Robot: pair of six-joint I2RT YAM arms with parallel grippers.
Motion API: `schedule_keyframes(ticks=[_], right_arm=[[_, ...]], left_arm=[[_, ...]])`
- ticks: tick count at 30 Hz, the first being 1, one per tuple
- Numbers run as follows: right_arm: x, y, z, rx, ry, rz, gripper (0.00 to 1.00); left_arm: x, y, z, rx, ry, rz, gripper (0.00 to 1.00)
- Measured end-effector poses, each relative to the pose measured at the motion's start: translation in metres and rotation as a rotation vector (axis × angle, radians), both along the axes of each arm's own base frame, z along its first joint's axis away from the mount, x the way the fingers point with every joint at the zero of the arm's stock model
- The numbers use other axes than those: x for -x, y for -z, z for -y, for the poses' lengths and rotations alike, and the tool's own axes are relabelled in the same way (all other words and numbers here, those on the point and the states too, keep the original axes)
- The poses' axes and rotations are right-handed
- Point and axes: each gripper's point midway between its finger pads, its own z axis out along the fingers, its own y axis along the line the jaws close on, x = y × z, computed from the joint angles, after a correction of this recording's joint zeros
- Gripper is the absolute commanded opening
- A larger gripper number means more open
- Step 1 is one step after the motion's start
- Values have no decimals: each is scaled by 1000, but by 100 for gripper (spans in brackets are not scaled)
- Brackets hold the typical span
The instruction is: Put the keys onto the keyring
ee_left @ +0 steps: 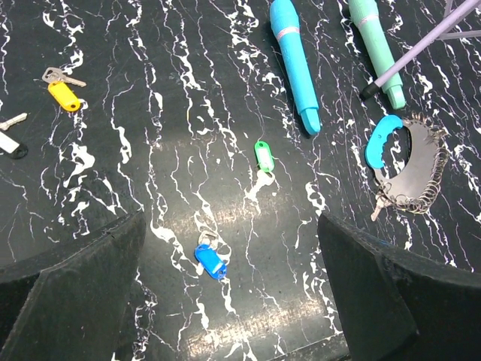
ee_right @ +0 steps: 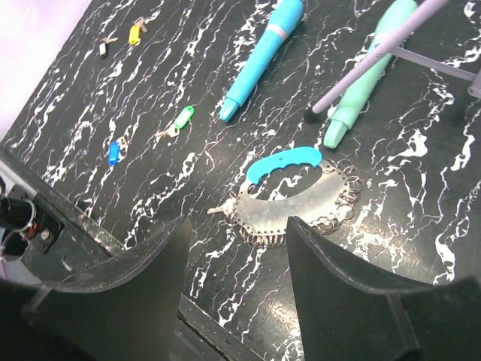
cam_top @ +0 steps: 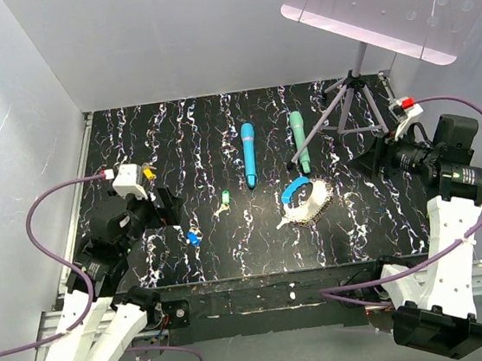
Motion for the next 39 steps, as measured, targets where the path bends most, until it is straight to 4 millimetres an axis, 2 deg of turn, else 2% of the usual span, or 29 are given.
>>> schedule_keyframes(ticks=[6,18,39], right_arm=[[-5,-6,7,-10,87,-4,62],[-3,-9,4,-17,72,5,62],[1,-13,4,-69,143,-21,62]], left_arm=[[7,0,-6,-3,-12,3,98],[12,-3,-8,5,-18,15,98],[18,-12,-13,45,-49,46,98]])
